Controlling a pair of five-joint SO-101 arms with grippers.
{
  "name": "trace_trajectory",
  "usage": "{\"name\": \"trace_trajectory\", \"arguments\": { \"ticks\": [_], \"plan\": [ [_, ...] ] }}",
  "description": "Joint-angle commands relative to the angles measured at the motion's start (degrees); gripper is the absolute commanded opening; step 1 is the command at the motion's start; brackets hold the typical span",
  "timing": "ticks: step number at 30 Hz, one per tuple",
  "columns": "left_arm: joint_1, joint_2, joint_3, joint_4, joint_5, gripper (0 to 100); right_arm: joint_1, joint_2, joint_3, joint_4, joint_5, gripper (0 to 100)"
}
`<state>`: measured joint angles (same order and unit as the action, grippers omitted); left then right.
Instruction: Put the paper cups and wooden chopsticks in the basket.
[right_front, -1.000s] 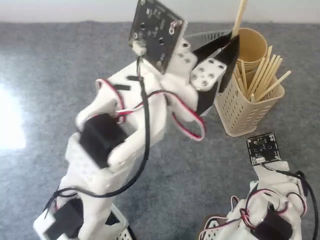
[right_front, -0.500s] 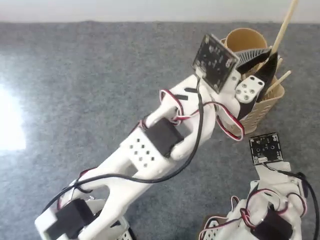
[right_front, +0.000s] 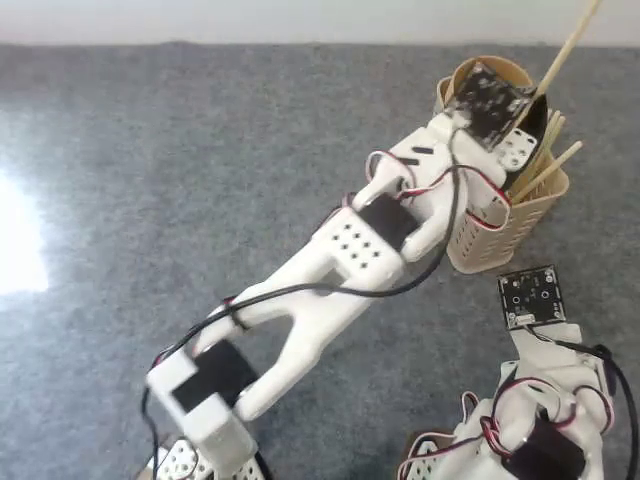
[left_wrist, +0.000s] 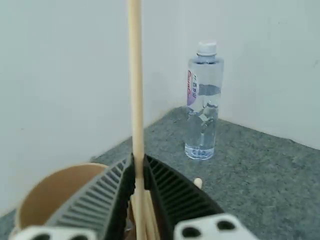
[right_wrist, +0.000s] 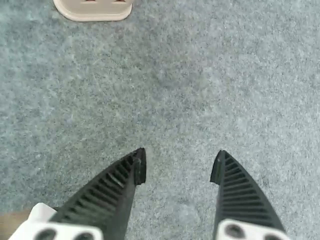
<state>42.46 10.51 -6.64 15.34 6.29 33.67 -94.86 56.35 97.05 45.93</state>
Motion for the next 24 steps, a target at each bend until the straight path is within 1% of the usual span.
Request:
{"name": "trace_trajectory", "arguments": {
  "ticks": [1,3,5,9,12,14,16,18,21,24],
  "plan": [
    [-0.09,3.08,-8.04,3.34,-0.26,3,0.66,-0.13,-0.26,0.13,-0.7,22.3],
    [0.0,3.16,-8.75,5.71,0.44,10,0.48,-0.13,-0.26,0.13,-0.7,22.3],
    [0.0,3.16,-8.84,6.51,3.52,15,0.4,-0.13,-0.26,0.13,-0.7,22.3],
    [-0.26,3.08,-8.84,7.03,4.75,16,0.4,-0.13,-0.26,0.13,-0.79,22.3],
    [0.79,1.85,-9.8,10.73,4.66,16,0.4,-0.13,-0.26,0.13,-0.79,22.3],
    [1.49,-0.97,-10.68,15.65,4.48,16,0.4,-0.13,-0.26,0.13,-0.79,22.3],
    [1.58,-5.63,-11.3,22.68,3.96,16,0.4,-0.13,-0.26,0.13,-0.79,22.3],
    [0.97,-10.9,-11.38,30.86,-0.7,16,0.4,-0.13,-0.26,0.04,-0.7,22.3],
    [-2.02,-19.96,-11.38,43.6,-8.7,16,0.31,-0.13,-0.26,-0.31,-0.62,22.3],
    [-7.21,-30.33,-11.47,53.27,-13.89,16,0.31,-0.13,-0.26,-0.4,-0.53,22.3]
  ]
}}
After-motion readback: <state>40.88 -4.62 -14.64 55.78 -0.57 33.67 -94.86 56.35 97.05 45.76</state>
